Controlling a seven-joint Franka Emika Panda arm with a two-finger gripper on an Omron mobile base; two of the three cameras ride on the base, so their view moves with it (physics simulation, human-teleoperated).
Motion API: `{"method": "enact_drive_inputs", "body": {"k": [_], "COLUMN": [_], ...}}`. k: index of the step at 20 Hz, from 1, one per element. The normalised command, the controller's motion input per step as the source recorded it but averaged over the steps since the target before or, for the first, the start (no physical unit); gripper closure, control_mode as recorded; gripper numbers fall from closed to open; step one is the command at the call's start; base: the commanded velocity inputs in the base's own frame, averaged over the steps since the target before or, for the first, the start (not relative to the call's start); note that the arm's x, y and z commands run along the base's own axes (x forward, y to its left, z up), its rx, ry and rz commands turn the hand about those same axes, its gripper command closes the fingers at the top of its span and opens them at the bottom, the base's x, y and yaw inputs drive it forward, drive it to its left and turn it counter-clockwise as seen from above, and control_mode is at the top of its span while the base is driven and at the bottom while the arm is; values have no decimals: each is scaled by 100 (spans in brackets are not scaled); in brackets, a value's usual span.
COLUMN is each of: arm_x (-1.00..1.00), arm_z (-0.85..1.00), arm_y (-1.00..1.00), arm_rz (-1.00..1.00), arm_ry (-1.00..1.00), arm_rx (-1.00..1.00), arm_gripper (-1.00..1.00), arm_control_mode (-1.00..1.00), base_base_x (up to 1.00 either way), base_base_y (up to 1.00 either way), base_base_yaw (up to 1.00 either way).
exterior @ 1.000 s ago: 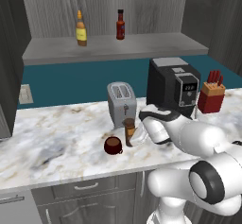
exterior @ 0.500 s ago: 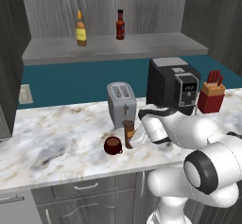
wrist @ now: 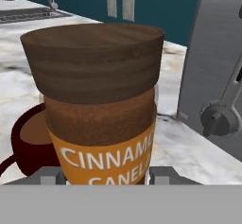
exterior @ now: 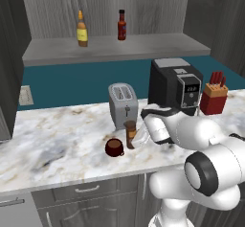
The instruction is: Pick the cinnamon and honey bottle from the cabinet and place them next to the mug.
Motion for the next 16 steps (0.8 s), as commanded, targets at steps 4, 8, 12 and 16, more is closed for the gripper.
{"method": "enact_drive_inputs", "body": {"k": [4,8,12,16], "arm_x": [-3,0,-10,0], "arm_z": [0,0,0,0], "arm_y": [0,0,0,0], "arm_rz": [0,0,0,0], "arm_ry": [-10,-10,-5,0], "arm_rx": [4,5,7,1], "arm_gripper": [100,100,100,100], "arm_control_mode": [-100,-100,-100,-100], "base_base_x": [0,0,0,0], "base_base_y": [0,0,0,0], "base_base_yaw": [0,0,0,0]}}
